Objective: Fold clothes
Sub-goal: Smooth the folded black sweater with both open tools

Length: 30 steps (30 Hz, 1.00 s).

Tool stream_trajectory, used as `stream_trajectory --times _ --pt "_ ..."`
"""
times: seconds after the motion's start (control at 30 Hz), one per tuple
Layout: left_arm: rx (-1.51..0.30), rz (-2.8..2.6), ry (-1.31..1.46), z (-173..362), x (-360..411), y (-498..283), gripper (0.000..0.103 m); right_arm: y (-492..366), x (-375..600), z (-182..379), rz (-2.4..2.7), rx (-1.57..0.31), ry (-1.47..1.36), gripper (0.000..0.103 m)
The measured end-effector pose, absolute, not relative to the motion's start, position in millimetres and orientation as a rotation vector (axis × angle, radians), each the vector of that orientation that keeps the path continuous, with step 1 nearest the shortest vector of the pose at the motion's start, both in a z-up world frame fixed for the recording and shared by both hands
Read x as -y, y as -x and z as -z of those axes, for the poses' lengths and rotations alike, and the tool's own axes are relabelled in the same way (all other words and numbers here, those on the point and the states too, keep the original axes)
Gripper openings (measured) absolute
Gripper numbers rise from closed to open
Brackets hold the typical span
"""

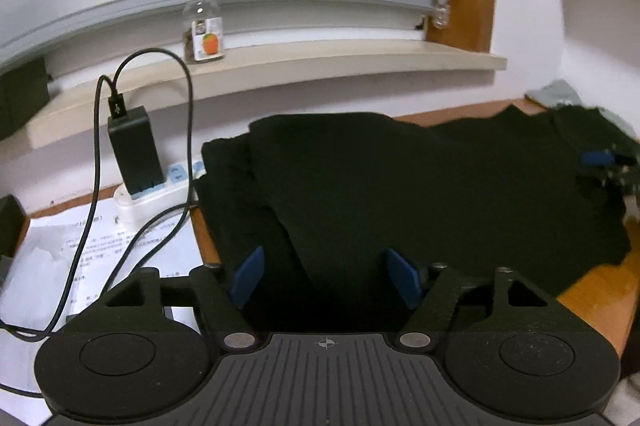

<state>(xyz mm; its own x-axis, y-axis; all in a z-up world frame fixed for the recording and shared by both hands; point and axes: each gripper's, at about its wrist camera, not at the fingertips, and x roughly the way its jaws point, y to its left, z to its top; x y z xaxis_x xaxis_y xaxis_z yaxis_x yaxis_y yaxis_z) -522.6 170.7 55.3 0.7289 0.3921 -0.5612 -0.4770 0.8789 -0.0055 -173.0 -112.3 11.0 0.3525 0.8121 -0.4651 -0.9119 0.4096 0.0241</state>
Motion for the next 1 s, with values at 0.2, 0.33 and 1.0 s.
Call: stream_trajectory --times 0.2,0.33,1.0 --pt "-0.566 -0.447 0.176 -61 -175 513 0.04 196 102 -20 -1.102 -0.353 0.326 0.081" --pt "-0.554 -0.463 0.191 -73 -182 507 0.048 233 69 -35 -1.247 -0.299 0.363 0.08" --pt "-0.417 -0.54 0.313 -85 -210 551 0.061 382 -101 -16 -1.709 -0.299 0.484 0.014"
